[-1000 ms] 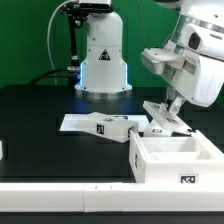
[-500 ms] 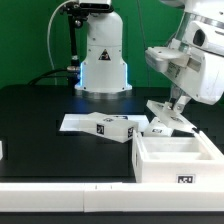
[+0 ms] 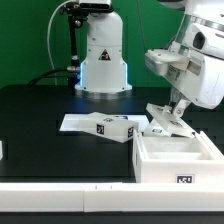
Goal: Assemble cabinet
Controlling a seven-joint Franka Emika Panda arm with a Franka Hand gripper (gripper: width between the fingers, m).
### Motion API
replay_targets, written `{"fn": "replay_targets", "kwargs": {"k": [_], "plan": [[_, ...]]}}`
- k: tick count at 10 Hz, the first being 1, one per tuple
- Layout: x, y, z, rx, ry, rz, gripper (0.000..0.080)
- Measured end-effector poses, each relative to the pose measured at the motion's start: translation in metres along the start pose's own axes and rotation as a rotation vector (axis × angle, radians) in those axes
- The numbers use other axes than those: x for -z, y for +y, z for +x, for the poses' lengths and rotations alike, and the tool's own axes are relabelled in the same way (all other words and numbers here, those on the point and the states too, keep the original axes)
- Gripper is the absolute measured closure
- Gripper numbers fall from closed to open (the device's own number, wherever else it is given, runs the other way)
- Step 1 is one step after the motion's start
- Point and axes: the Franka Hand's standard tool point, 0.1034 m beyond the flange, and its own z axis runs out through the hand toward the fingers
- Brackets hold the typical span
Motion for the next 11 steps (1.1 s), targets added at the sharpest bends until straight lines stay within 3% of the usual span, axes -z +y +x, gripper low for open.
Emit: {"fn": "replay_targets", "kwargs": {"k": [3,6,11], "plan": [[-0.001,-0.008,0.001,-0.004,-0.001,0.006,0.0735],[-0.002,-0.023,0.014,-0.031,0.004,0.011,0.0735],[-0.002,-0.015,0.012,-0.048,-0.001,0.014,0.0735]]}}
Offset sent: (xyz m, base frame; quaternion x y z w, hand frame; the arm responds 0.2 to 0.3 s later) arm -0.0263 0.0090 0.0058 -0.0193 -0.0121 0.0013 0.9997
